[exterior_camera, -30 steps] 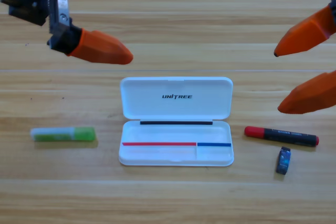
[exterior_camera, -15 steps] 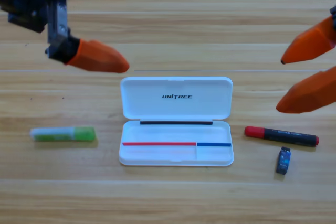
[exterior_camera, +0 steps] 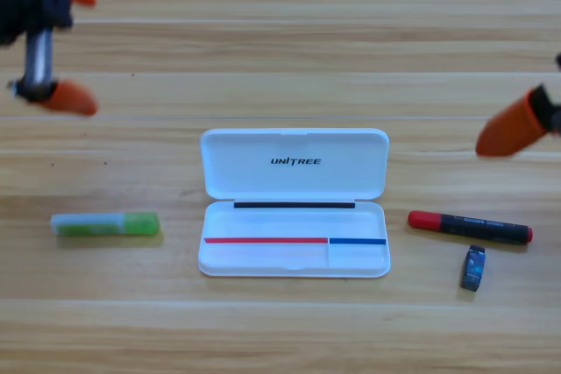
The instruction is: Clean up eraser and pencils
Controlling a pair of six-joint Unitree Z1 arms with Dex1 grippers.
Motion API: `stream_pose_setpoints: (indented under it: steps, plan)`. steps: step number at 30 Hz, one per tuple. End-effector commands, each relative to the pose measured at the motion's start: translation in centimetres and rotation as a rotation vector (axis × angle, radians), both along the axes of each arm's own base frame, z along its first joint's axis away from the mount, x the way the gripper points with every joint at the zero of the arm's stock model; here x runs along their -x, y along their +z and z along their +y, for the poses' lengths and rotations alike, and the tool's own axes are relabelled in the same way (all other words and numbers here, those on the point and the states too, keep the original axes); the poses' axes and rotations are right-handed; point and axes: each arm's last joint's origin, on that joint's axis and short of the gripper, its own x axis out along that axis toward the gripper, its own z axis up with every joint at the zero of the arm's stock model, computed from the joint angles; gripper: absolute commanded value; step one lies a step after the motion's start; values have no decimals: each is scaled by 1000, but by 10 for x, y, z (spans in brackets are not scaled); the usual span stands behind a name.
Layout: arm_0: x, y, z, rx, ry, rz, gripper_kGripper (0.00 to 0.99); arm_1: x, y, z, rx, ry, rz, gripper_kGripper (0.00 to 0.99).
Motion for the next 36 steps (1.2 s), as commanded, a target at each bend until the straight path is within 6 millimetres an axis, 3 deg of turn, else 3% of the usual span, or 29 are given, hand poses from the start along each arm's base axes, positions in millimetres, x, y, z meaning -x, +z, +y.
stream_pose_setpoints:
  steps: [1, 7, 14, 24, 30, 36]
  plan:
    - [-32, -54, 26, -141, 24, 161, 957, -17, -54, 6, 108, -253, 259, 917]
    - [-39, -102, 40, -208, -62, 306, 956, -25, -84, 15, 141, -371, 392, 917]
    - [-65, -140, 29, -200, -73, 433, 946, -46, -119, 35, 191, -470, 491, 916]
    - [-82, -173, 19, -192, -44, 488, 946, -71, -164, 55, 281, -563, 531, 931]
    - [-85, -189, 16, -166, -31, 504, 930, -79, -179, 61, 316, -575, 524, 920]
    - [-82, -203, 17, -149, -23, 518, 891, -82, -190, 65, 333, -571, 542, 808]
